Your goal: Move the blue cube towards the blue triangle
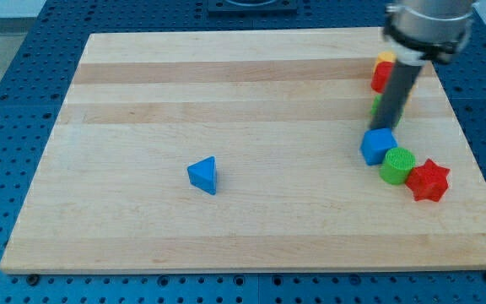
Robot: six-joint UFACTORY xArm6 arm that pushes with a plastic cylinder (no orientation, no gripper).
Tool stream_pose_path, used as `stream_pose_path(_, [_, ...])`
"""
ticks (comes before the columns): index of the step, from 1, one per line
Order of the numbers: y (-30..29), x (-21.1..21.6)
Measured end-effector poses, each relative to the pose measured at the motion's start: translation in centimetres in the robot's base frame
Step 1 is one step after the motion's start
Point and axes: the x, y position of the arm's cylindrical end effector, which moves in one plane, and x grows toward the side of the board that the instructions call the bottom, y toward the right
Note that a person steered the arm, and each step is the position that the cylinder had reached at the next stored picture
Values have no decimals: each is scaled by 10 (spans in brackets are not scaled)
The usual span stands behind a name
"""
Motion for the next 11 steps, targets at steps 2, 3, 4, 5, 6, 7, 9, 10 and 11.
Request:
stream_pose_path(2, [-8,-3])
stream_pose_path(3, [29,-3])
stream_pose_path(4, [69,1])
stream_pose_path(5, [62,25])
stream_pose_path(6, [12,51])
stream_pose_path(7, [-48,62])
stream_pose_path(9, [-17,46])
stream_pose_path(10, [-25,34])
stream_pose_path(11, [-81,36])
